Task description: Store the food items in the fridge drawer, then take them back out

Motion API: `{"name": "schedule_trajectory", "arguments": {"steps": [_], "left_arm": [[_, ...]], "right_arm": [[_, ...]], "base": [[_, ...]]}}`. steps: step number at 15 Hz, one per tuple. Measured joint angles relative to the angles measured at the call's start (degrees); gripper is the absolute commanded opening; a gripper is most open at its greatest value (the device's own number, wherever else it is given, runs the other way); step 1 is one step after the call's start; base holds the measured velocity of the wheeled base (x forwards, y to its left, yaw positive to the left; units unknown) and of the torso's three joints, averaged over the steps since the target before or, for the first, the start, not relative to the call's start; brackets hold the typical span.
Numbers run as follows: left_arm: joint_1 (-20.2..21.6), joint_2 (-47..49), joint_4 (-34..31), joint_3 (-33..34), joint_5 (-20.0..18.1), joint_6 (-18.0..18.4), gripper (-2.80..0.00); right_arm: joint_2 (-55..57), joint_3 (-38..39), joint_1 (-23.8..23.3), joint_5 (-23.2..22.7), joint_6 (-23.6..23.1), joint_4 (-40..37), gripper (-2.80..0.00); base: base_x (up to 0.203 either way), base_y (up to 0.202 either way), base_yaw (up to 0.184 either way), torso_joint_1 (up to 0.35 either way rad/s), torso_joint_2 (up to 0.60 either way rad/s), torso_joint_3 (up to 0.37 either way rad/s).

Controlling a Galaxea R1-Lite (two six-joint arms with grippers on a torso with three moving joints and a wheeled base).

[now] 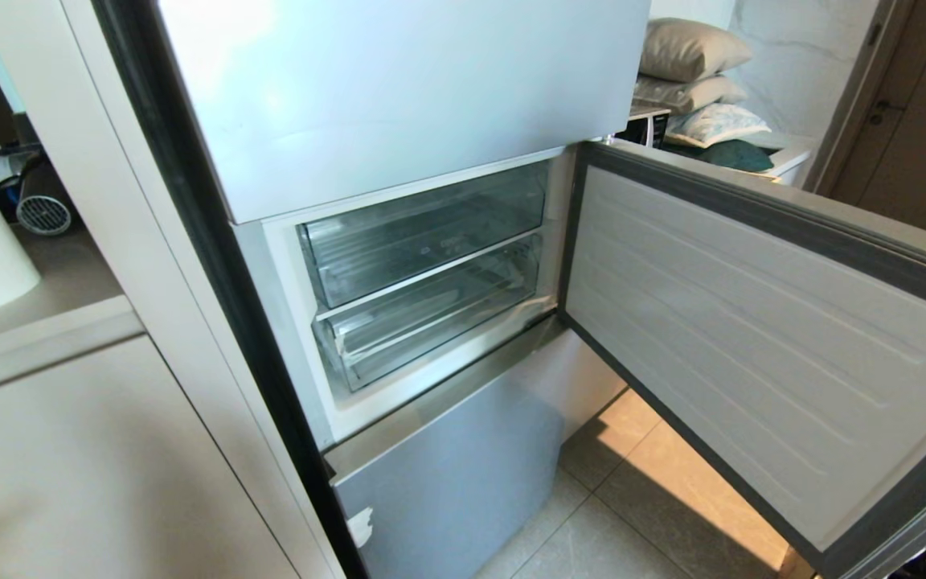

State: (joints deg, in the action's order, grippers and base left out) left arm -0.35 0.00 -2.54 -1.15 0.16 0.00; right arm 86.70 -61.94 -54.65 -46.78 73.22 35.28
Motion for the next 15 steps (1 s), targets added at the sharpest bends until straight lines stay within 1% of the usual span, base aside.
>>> {"name": "schedule_trajectory", "arguments": {"steps": [2,3,4,5,6,9,10,12,15], "left_arm": [[0.0,0.0,0.0,0.0,0.0,0.0,-2.8],[0.0,0.0,0.0,0.0,0.0,0.0,-2.8],[0.0,0.0,0.0,0.0,0.0,0.0,-2.8],[0.0,0.0,0.0,0.0,0.0,0.0,-2.8],[0.0,0.0,0.0,0.0,0.0,0.0,-2.8],[0.0,0.0,0.0,0.0,0.0,0.0,-2.8],[0.0,0.0,0.0,0.0,0.0,0.0,-2.8],[0.0,0.0,0.0,0.0,0.0,0.0,-2.8],[0.0,0.0,0.0,0.0,0.0,0.0,-2.8]], "right_arm": [[1.9,3.6,0.1,7.5,-6.4,0.1,-2.8],[3.1,4.9,1.0,13.0,-9.4,0.1,-2.8],[4.2,6.5,3.0,18.5,-11.7,0.1,-2.8],[5.1,8.4,5.5,22.5,-13.3,0.1,-2.8],[5.6,10.4,8.3,24.7,-14.6,0.2,-2.8],[6.3,15.2,19.1,26.7,-18.1,0.2,-2.8],[6.2,16.5,23.7,28.1,-19.6,0.2,-2.8],[6.0,18.4,34.1,32.9,-21.7,0.3,-2.8],[5.6,20.2,50.2,42.7,-22.8,1.1,-2.8]], "base": [[0.0,0.0,0.0,0.0,0.0,0.0],[0.0,0.0,0.0,0.0,0.0,0.0],[0.0,0.0,0.0,0.0,0.0,0.0],[0.0,0.0,0.0,0.0,0.0,0.0],[0.0,0.0,0.0,0.0,0.0,0.0],[0.0,0.0,0.0,0.0,0.0,0.0],[0.0,0.0,0.0,0.0,0.0,0.0],[0.0,0.0,0.0,0.0,0.0,0.0],[0.0,0.0,0.0,0.0,0.0,0.0]]}}
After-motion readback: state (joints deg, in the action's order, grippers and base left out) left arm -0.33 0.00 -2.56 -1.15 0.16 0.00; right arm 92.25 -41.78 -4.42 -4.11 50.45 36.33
